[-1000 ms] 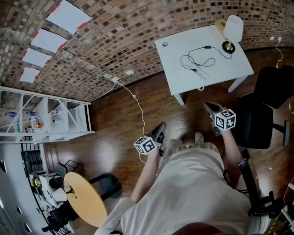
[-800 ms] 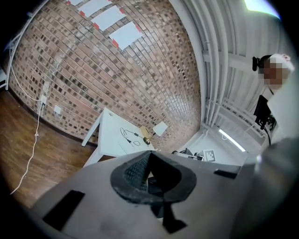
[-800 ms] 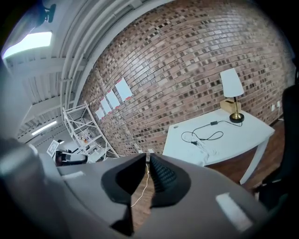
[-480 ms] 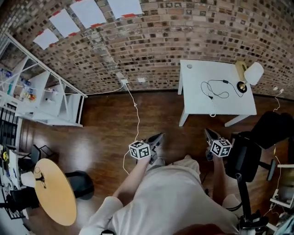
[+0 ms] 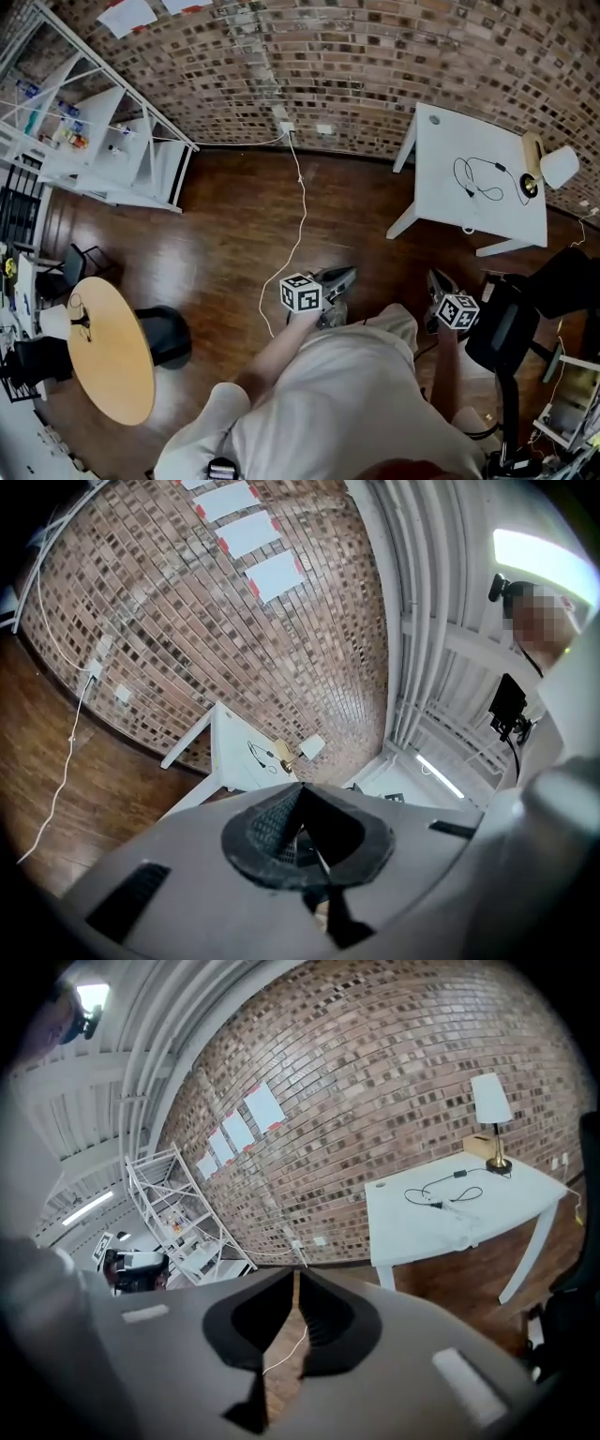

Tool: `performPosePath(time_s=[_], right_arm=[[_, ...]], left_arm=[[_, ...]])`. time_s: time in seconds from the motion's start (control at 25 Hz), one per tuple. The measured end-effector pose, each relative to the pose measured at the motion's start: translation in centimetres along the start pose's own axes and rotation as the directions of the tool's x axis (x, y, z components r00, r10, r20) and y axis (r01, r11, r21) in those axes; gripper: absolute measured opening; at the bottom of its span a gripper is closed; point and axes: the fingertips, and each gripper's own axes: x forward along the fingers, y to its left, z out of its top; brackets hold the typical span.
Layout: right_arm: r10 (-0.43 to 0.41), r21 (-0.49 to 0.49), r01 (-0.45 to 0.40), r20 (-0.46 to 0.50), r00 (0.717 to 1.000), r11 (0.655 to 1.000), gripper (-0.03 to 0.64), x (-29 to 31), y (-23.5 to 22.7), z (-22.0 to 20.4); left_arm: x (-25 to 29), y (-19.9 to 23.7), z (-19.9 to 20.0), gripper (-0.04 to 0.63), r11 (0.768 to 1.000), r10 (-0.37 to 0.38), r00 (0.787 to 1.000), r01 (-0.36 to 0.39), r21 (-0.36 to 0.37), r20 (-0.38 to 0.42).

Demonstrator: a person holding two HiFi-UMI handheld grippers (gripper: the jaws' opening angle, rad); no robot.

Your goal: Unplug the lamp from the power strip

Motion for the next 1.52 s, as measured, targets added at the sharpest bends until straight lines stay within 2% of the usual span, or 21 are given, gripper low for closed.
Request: performPosePath(time_s=[0.12, 0.2, 0.28, 0.4, 0.52, 0.6, 0.68, 0.8, 0.92, 1.04, 1.32, 1.52], right_arm=[[0.016, 0.0, -0.016, 0.013, 1.0, 1.0, 0.02, 0.2, 0.8, 0.2], [0.047, -0.036, -0.046, 0.014, 0.999, 0.998, 0.02, -0.2, 1.7, 1.6], [0.053, -0.119, -0.054, -0.01, 0.999, 0.991, 0.021, -0.9, 1.7, 3.6], [-0.011, -0.237, 0.01, -0.002, 1.0, 0.971, 0.027, -3.2, 0.0, 6.4], [-0.075, -0.181, 0.081, 0.038, 0.996, 0.98, 0.031, -5.0, -3.4, 6.7], [-0.092, -0.118, 0.094, 0.023, 0.995, 0.989, 0.032, -6.2, -5.3, 5.2], [-0.129, -0.099, 0.13, 0.015, 0.992, 0.987, 0.043, -8.1, -7.4, 3.8], [-0.234, -0.052, 0.238, 0.079, 0.969, 0.97, 0.096, -12.5, -12.0, 3.7], [-0.296, 0.01, 0.299, 0.175, 0.939, 0.954, 0.139, -15.9, -16.9, 5.4], [-0.341, 0.001, 0.348, 0.193, 0.92, 0.938, 0.14, -18.1, -20.0, 6.2], [-0.313, -0.056, 0.325, 0.159, 0.936, 0.944, 0.11, -18.7, -22.9, 7.2], [-0.265, -0.102, 0.283, 0.156, 0.951, 0.954, 0.11, -19.7, -23.3, 7.3]], left_arm=[[-0.1, 0.3, -0.2, 0.002, 1.0, 0.008, 1.0, -0.008, 0.011, -0.008], [0.2, 0.3, 0.6, 0.002, 1.0, 0.018, 1.0, -0.018, 0.02, -0.007], [1.6, -0.1, 2.3, 0.002, 0.999, 0.02, 1.0, -0.02, 0.039, 0.001], [4.4, -2.0, 5.2, 0.001, 0.997, -0.015, 1.0, 0.014, 0.078, 0.019], [7.4, -3.4, 6.7, 0.002, 0.991, -0.052, 0.999, 0.052, 0.124, -0.004], [8.9, -4.1, 6.5, 0.002, 0.988, -0.057, 0.998, 0.059, 0.144, -0.018], [10.4, -4.8, 5.4, 0.002, 0.989, -0.05, 0.998, 0.053, 0.141, -0.023], [12.9, -6.3, 2.9, 0.002, 0.992, -0.05, 0.998, 0.055, 0.111, -0.048], [14.9, -7.7, 0.7, 0.002, 0.993, -0.032, 0.997, 0.039, 0.11, -0.065], [15.6, -8.3, -0.1, 0.002, 0.995, 0.002, 0.999, 0.002, 0.104, -0.043], [14.5, -8.5, 1.5, 0.002, 0.992, 0.067, 0.995, -0.074, 0.099, 0.067], [13.8, -9.1, -0.5, 0.002, 0.983, 0.136, 0.987, -0.145, 0.111, 0.084]])
